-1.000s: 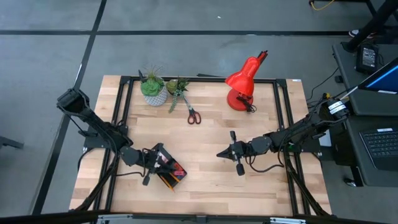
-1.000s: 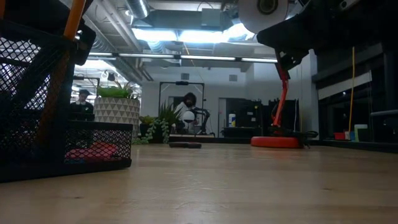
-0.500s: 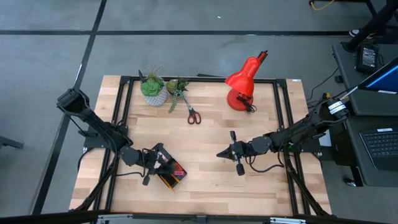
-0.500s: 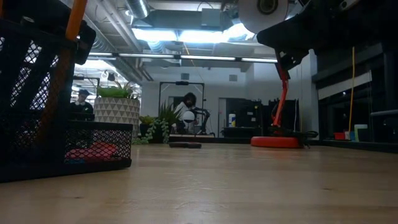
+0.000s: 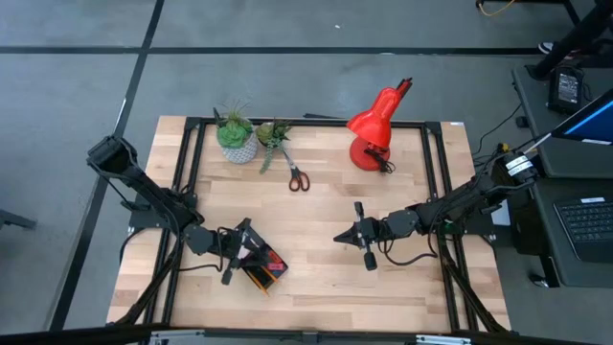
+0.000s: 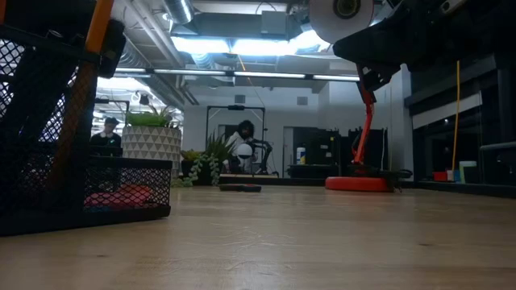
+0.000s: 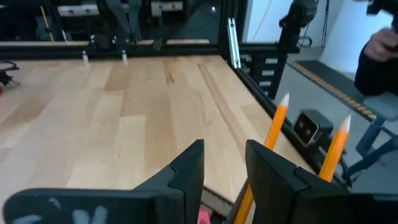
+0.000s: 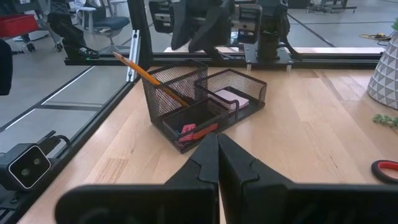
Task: Pick and place office supplies into organizer
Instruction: Put the black scissors into the black desk organizer
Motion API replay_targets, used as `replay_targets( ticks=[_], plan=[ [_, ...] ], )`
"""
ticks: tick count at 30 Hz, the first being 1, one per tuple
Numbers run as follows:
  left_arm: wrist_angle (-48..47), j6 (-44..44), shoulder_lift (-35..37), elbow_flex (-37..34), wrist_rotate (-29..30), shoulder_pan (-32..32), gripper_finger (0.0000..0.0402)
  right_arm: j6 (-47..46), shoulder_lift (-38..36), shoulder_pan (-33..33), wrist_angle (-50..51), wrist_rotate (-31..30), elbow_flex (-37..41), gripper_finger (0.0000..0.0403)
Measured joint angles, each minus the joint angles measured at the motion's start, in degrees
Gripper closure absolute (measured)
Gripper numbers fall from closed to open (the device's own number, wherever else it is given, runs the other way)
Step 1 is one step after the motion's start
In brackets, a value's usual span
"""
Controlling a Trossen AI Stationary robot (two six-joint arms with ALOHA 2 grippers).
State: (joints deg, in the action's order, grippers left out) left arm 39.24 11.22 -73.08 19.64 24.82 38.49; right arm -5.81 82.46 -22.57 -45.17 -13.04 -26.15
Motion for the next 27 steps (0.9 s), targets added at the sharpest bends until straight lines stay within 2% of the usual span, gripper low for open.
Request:
replay_targets(
  ticks=[4,10,19,27],
  plan=[
    [-0.08,-0.12,1.10,1.36,0.17,-1.09,0.0290,0.03,0.00,0.00,0.00,0.00,0.01,0.0402],
    [-2.69,-4.96,2.66,5.14,-0.47,-4.63,0.0290,-0.04,0.00,-0.01,0.02,0.02,0.02,0.0402],
    [-23.74,-3.00,3.28,17.02,-1.91,-13.59,0.0290,3.27,0.00,0.00,-0.02,0.02,0.02,0.0402],
    [-33.32,-3.03,2.26,23.84,-6.25,-23.67,0.0290,6.05,0.00,0.04,0.00,0.02,0.02,0.0402]
  ],
)
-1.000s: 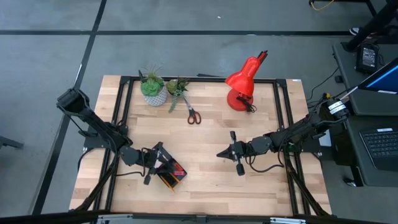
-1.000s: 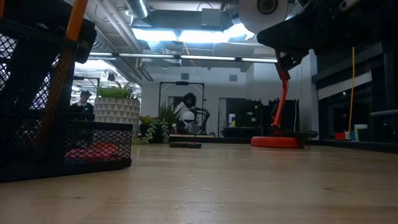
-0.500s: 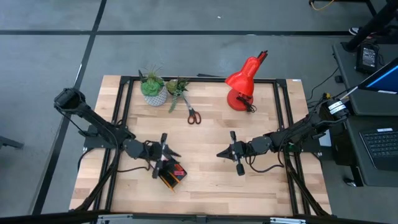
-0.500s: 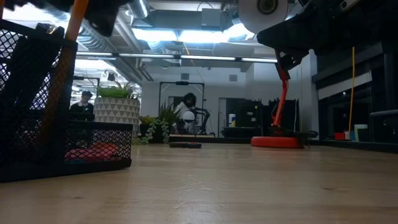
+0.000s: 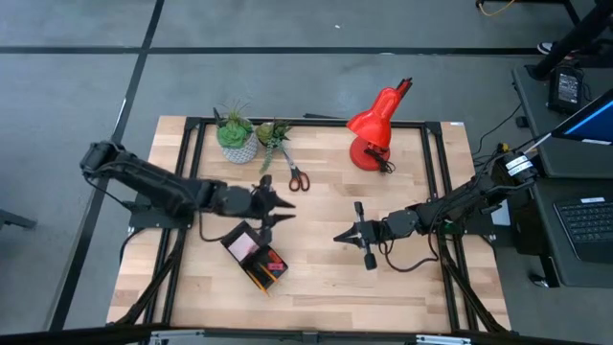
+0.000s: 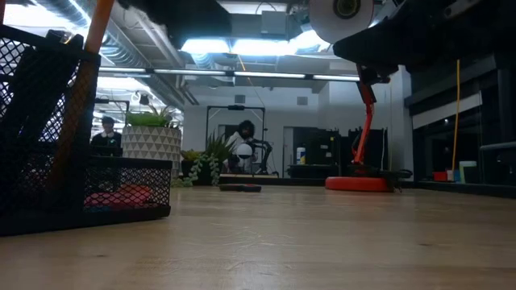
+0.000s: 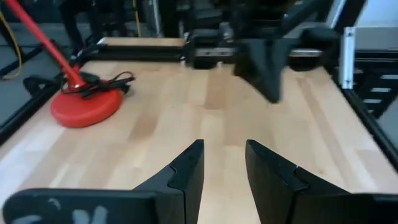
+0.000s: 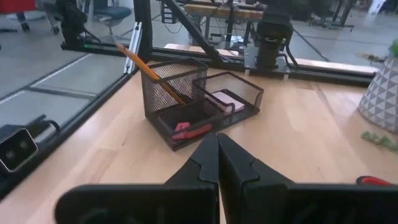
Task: Pick and place office supplies into organizer
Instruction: Put the black scissors into the black desk organizer
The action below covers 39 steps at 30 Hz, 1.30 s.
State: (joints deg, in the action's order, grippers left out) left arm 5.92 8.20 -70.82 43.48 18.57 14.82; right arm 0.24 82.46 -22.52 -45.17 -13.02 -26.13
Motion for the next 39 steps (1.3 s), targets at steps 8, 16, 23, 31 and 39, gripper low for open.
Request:
replay_targets(
  ticks=[8,16,23,31,39],
  plan=[
    [-9.95,-1.88,-3.07,3.27,-4.51,-8.48,0.0290,5.73,0.00,1.37,0.11,-0.18,0.02,0.0402],
    [-17.63,-4.41,-9.28,7.61,-8.19,-14.58,0.0290,0.78,-0.60,4.75,-0.44,-5.51,0.03,0.0402],
    [-24.70,-8.25,-16.81,11.64,-10.78,-17.36,0.0290,-1.23,-1.05,5.18,1.41,-10.81,0.02,0.0402],
    [-31.51,-13.77,-23.66,14.90,-12.58,-19.67,0.0290,-1.55,-1.05,5.01,2.46,-9.62,0.02,0.0402],
    [-33.56,-20.45,-26.57,19.92,-12.13,-21.26,0.0290,-1.59,-1.03,5.01,3.96,-9.62,0.02,0.0402]
  ],
)
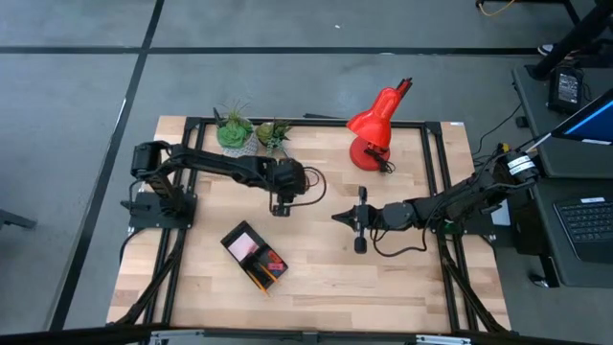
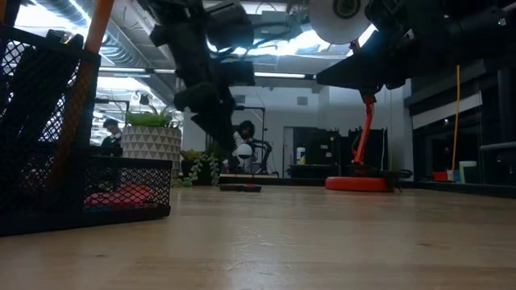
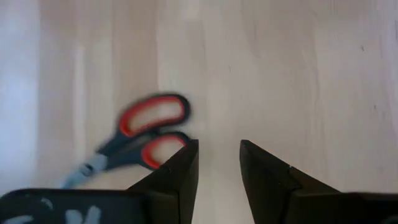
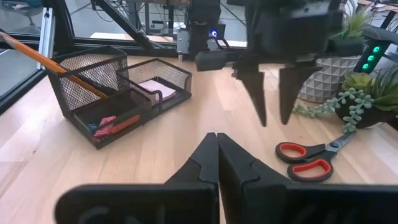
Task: Pick and place office supplies into organizer
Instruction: Put the black scissors into the black desk organizer
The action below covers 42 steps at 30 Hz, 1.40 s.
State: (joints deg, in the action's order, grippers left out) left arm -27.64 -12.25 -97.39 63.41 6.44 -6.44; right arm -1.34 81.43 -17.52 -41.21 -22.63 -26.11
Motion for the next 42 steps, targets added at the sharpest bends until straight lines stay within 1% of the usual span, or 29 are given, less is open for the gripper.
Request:
replay_targets(
  ticks=[5,9,14,16,19,25,28,31,36,39,42],
  plan=[
    [-0.82,-5.43,-0.06,2.89,0.09,-1.50,0.0285,0.07,0.00,0.00,0.38,0.00,0.00,0.0402],
    [-1.56,-9.89,-0.06,3.62,0.45,-2.91,0.0273,0.24,0.00,0.00,0.48,0.00,0.00,0.0402],
    [-2.63,-19.40,-0.54,3.66,0.63,-4.00,0.0263,0.39,0.00,0.15,0.84,0.00,0.00,0.0402],
    [-2.41,-22.31,-0.54,3.68,1.85,-4.24,0.0261,0.47,0.00,0.15,1.10,0.00,0.00,0.0402],
    [-2.41,-24.50,-0.54,3.67,2.88,-4.50,0.0260,0.50,0.00,0.15,1.40,0.00,-0.02,0.0402],
    [-2.08,-26.46,-1.48,3.66,2.83,-5.59,0.0260,1.62,0.02,0.15,1.50,0.00,-0.04,0.0402],
    [-2.28,-27.82,-3.39,4.77,2.86,-6.10,0.0260,1.60,0.02,0.15,1.75,0.00,-0.04,0.0402],
    [-3.20,-29.68,-6.44,7.70,2.68,-6.14,0.0260,1.59,0.02,0.15,2.20,0.00,-0.09,0.0402],
    [-11.12,-33.55,-12.49,13.80,4.28,-6.10,0.0261,1.57,0.02,0.15,2.78,0.00,-0.09,0.0402],
    [-12.98,-37.26,-14.76,16.24,4.32,-6.22,0.0263,1.57,0.02,0.15,3.27,0.00,-0.09,0.0402],
    [-13.15,-42.81,-16.05,16.64,5.33,-6.20,0.0268,1.42,0.02,0.15,4.13,0.00,-0.08,0.0402]
  ],
)
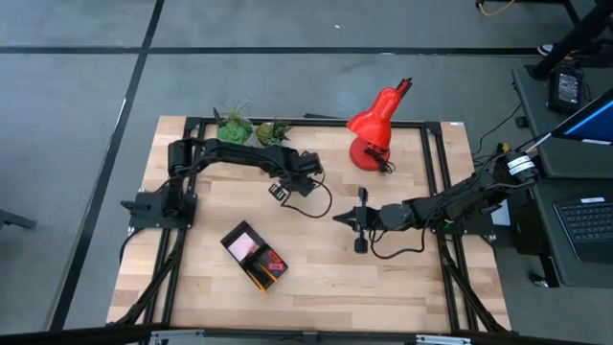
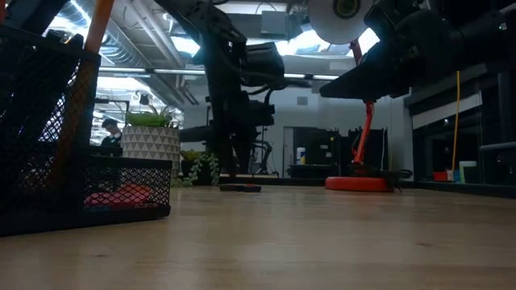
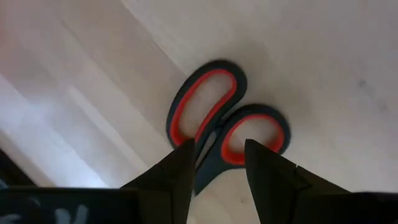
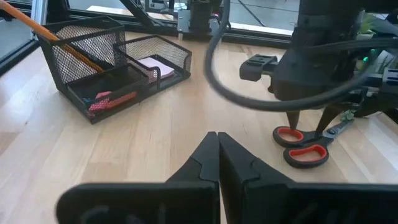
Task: Pick and place office supplies into organizer
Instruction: Put the black scissors into the black desk organizer
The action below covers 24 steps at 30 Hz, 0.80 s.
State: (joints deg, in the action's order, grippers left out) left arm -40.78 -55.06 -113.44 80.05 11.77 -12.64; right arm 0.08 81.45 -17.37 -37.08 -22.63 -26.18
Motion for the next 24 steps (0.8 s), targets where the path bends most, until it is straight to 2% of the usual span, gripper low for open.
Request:
replay_targets(
  ticks=[3,8,24],
  plan=[
    [0.02,-3.03,-0.13,0.00,2.19,-0.19,0.0272,-1.20,0.00,0.00,0.63,0.18,0.01,0.0402],
    [0.03,-4.59,-0.12,0.00,2.19,-0.72,0.0272,-2.79,0.01,0.00,2.81,0.25,0.01,0.0402],
    [3.61,-11.68,-3.22,0.02,-1.21,-0.55,0.0274,-2.85,0.01,0.00,2.35,0.28,0.03,0.0402]
  ],
)
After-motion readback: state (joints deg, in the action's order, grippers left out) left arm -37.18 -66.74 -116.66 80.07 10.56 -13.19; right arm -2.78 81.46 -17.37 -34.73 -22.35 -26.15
